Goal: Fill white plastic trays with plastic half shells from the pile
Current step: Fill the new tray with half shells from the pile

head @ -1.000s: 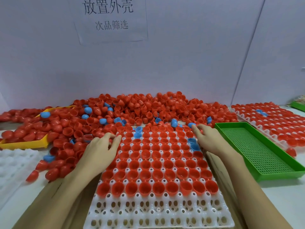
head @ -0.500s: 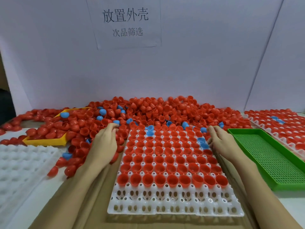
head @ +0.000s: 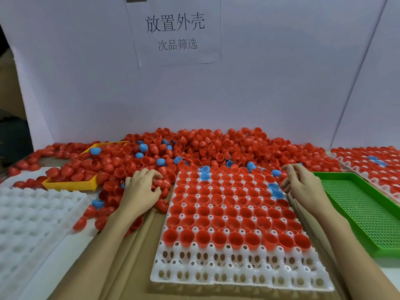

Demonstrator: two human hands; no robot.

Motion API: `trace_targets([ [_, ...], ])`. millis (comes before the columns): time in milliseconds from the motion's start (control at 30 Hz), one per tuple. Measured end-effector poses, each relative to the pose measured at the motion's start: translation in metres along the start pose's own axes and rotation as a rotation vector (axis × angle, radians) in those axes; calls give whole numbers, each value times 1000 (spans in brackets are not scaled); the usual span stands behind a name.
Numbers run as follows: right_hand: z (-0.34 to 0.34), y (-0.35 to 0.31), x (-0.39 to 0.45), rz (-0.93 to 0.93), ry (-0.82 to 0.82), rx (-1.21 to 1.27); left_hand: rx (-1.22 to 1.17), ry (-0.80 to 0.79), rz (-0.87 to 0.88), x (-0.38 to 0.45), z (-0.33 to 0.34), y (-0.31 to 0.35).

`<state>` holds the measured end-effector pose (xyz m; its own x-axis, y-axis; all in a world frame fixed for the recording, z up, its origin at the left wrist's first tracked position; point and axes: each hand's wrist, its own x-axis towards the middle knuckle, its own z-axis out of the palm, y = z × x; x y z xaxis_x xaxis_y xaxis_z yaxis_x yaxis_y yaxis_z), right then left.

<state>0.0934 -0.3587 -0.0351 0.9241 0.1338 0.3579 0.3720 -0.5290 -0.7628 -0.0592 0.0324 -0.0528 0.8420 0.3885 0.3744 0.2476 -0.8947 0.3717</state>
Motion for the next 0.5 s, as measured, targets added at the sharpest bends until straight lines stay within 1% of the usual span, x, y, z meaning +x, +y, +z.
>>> trace_targets([
  [200, 2, -8, -3, -4, -6, -15, -86, 176, 29, -4, -2, 3],
  [300, 0, -9, -5, 0, -7, -19, -137, 234, 56, -8, -10, 5],
  [433, 0, -10, -4, -12, 6, -22, -40, 325, 105, -12, -21, 12],
  [500, 0, -11, -4, -23, 17, -21, -87, 356, 162, -12, -24, 17],
])
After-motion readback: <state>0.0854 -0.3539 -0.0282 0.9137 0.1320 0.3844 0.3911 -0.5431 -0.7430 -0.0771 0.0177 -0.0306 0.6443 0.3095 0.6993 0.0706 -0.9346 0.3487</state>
